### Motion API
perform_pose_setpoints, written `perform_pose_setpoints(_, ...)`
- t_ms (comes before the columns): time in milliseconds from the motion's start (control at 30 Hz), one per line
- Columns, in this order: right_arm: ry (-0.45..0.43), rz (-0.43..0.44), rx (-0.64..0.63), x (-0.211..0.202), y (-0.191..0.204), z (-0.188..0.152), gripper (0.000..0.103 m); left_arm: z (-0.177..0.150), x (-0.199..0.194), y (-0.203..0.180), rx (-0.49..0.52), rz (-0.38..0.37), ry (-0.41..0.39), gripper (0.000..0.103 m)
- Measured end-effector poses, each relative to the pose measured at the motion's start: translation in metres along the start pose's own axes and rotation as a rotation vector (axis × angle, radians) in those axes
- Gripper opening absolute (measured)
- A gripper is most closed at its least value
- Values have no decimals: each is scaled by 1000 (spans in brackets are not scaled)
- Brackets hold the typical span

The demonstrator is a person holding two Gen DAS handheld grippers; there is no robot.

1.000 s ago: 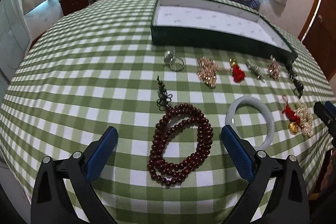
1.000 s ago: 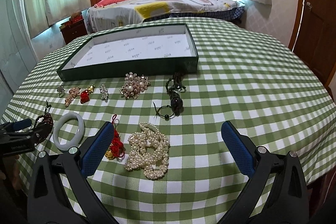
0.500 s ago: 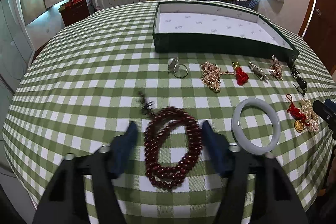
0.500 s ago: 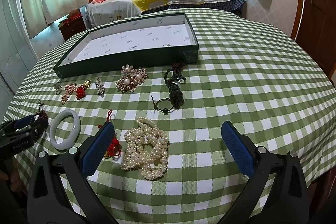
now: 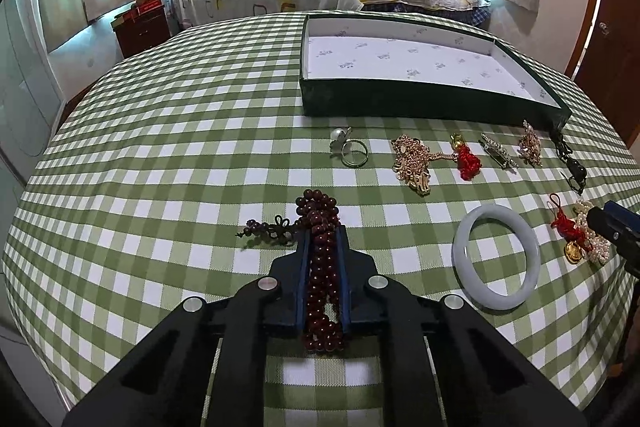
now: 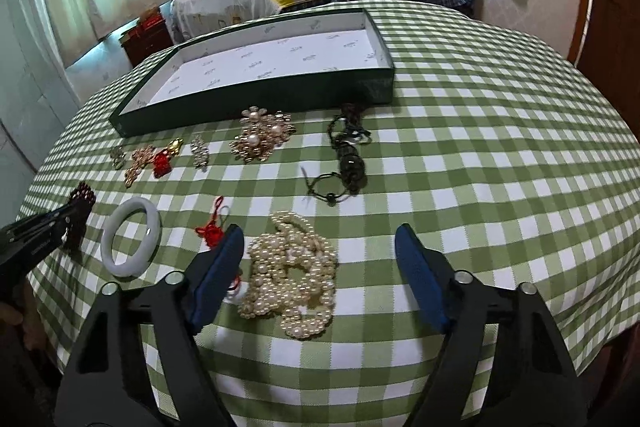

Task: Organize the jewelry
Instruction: 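Close the right tool on the pearl strand while the left tool lifts the bead bracelet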

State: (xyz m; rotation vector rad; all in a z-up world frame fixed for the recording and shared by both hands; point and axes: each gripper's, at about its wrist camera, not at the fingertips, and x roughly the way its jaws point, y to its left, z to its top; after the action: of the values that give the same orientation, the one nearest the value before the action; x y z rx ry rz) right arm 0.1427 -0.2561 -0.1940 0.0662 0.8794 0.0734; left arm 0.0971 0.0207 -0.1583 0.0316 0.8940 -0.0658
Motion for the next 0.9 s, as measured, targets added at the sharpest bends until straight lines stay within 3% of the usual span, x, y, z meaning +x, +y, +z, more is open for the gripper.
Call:
perform_pose_setpoints(100,17,-6,-13,3,3,-1,58,1,0,0,-1,-1,0,13)
perform_pose_setpoints(400,36,-30,-83,0,12,-7,56,3,2,1,-11,-6,2,13)
perform_pose_setpoints(433,34,-38,-89,0,12,-7,54,4,2,1,-13,-7,2,13)
perform_pose_setpoints(533,28,-43,-84,-2,7,-7,30,5,3,2,-19,-8,2,13)
perform_pose_setpoints(600,26,-49,-80,-2,5,-7,22,5,3,3,-24,-8,2,13)
perform_pose_setpoints(900,2,-23,-61,-6,2,-5,15,4,1,6,-33,-3,-10,12)
